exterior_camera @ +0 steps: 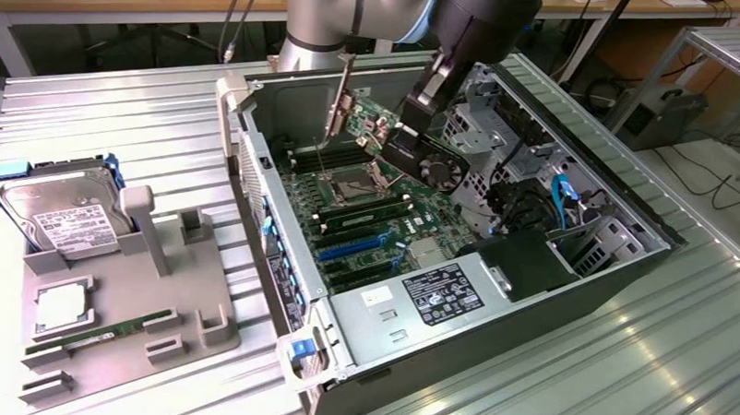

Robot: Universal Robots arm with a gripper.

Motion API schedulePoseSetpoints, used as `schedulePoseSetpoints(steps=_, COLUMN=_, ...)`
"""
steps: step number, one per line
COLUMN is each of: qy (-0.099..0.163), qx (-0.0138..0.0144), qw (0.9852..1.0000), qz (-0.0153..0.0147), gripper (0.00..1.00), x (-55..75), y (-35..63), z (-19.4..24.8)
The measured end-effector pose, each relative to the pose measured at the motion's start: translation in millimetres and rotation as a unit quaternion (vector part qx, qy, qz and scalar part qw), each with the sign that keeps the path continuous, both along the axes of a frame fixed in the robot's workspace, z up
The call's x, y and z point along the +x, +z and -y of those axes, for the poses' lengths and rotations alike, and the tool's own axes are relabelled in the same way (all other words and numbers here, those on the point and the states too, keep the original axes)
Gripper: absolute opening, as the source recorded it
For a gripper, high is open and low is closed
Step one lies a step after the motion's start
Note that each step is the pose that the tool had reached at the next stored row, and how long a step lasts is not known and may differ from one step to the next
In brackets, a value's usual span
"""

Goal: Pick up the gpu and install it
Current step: 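Insert the gpu into the slot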

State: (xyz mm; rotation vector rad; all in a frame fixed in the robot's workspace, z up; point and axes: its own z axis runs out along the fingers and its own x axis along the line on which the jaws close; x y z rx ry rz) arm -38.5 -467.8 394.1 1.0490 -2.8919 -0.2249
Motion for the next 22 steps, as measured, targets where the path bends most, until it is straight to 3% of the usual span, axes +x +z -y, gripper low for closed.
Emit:
schedulePoseSetpoints(steps=4, qy=0.036, qx=0.0, qw=0.9993, qz=0.0, gripper=0.26, x=0.0, y=-2.3, z=0.0)
schedulePoseSetpoints(steps=6, qy=0.058, qx=0.0, qw=0.9983, qz=0.0, gripper=0.26, x=0.0, y=-3.7, z=0.0)
schedulePoseSetpoints(steps=13, qy=0.122, qx=0.0, qw=0.9925, qz=0.0, gripper=0.26, x=0.0, y=-7.9, z=0.0)
schedulePoseSetpoints(steps=18, qy=0.168, qx=0.0, qw=0.9859, qz=0.0, gripper=0.26, x=0.0, y=-10.2, z=0.0)
schedulePoseSetpoints(steps=21, qy=0.199, qx=0.0, qw=0.9801, qz=0.0002, gripper=0.26, x=0.0, y=-11.8, z=0.0)
schedulePoseSetpoints(steps=22, qy=0.212, qx=-0.0001, qw=0.9774, qz=0.0006, gripper=0.26, x=0.1, y=-12.4, z=0.0)
